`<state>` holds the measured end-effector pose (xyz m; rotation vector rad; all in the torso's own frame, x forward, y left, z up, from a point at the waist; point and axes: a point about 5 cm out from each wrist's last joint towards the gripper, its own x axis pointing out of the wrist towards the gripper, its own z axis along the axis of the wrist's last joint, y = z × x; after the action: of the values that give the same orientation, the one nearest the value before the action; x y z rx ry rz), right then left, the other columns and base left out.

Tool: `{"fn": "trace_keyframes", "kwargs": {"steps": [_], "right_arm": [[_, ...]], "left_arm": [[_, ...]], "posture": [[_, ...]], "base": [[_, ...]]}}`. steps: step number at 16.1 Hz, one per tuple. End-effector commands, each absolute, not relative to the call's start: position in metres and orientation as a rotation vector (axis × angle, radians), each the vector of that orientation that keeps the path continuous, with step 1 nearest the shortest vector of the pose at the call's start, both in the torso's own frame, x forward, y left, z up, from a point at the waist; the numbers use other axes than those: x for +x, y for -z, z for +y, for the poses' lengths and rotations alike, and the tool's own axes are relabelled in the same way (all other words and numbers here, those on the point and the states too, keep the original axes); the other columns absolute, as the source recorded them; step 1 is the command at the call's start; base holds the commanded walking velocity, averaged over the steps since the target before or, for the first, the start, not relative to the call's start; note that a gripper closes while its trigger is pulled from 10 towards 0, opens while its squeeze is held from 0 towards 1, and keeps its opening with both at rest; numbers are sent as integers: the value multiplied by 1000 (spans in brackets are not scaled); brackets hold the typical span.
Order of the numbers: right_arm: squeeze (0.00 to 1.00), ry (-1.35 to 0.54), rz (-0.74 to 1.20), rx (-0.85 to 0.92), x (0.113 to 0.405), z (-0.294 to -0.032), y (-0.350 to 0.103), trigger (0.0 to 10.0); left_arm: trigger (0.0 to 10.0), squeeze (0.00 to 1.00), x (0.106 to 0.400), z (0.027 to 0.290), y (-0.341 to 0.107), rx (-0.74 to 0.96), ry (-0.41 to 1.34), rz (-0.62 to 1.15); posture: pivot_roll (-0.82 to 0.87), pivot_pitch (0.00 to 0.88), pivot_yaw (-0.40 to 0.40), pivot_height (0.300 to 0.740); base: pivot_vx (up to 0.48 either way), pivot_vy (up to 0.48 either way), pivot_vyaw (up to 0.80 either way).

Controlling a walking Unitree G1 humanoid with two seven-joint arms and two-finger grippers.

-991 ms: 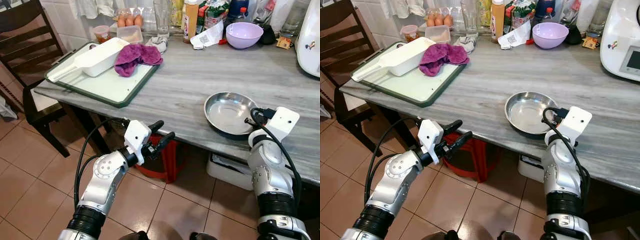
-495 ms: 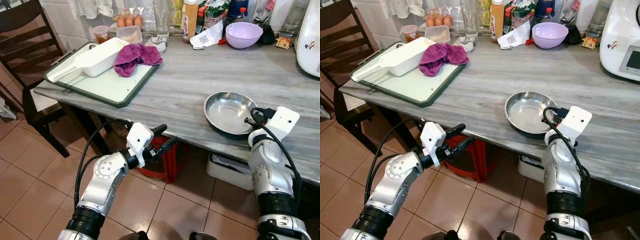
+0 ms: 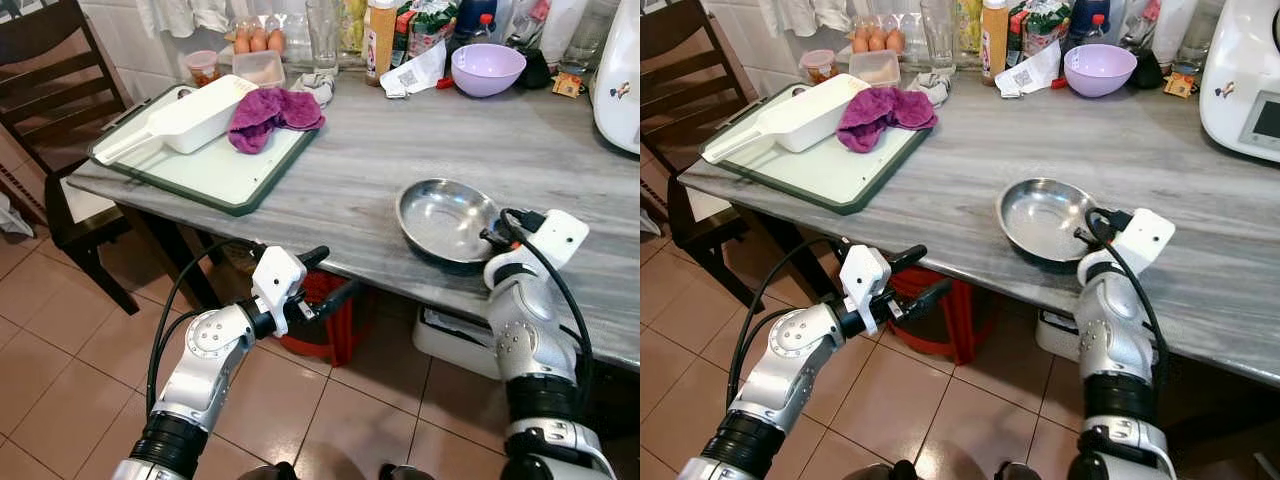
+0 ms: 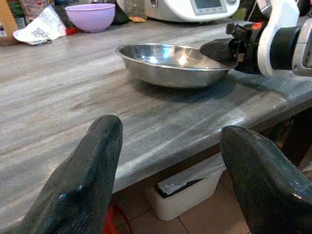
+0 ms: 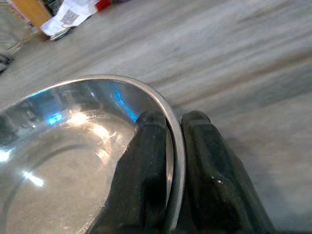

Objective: Setting the table

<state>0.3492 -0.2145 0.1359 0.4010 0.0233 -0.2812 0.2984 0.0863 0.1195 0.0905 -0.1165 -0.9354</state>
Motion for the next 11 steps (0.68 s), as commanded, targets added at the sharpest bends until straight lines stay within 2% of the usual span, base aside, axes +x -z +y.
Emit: {"fn": "trace_keyframes", "kwargs": {"steps": [1,6,7,8,9,10,11], "right_arm": [[1000,229,56,429,352,-206,-133,10000],[1000,247,20,156,351,-218,-143,10000],[961,250,-6,94,351,-222,-147,10000],[0,172,-18,-9,352,-217,-150,10000],[0,138,-11,-4,353,-213,-150,10000],[0,132,-29,-134,352,-213,-152,8118],[0,138,-44,-184,352,-213,-153,0]], "left_arm": [[10000,1000,297,89,-118,113,937,-110],[10000,1000,297,88,-117,112,932,-113],[10000,1000,297,88,-118,114,929,-114],[10000,1000,297,87,-118,115,927,-116],[10000,1000,297,87,-118,115,926,-116],[10000,1000,297,87,-117,116,926,-116],[10000,1000,297,87,-117,117,926,-115]], "posture": [[-123,110,95,740],[-125,114,96,740],[-125,114,96,740],[-125,114,96,740],[-125,114,96,740],[-125,114,96,740],[-125,114,96,740]], "base": [[0,0,0],[0,0,0],[0,0,0],[0,0,0],[0,0,0],[0,0,0],[0,0,0]]}}
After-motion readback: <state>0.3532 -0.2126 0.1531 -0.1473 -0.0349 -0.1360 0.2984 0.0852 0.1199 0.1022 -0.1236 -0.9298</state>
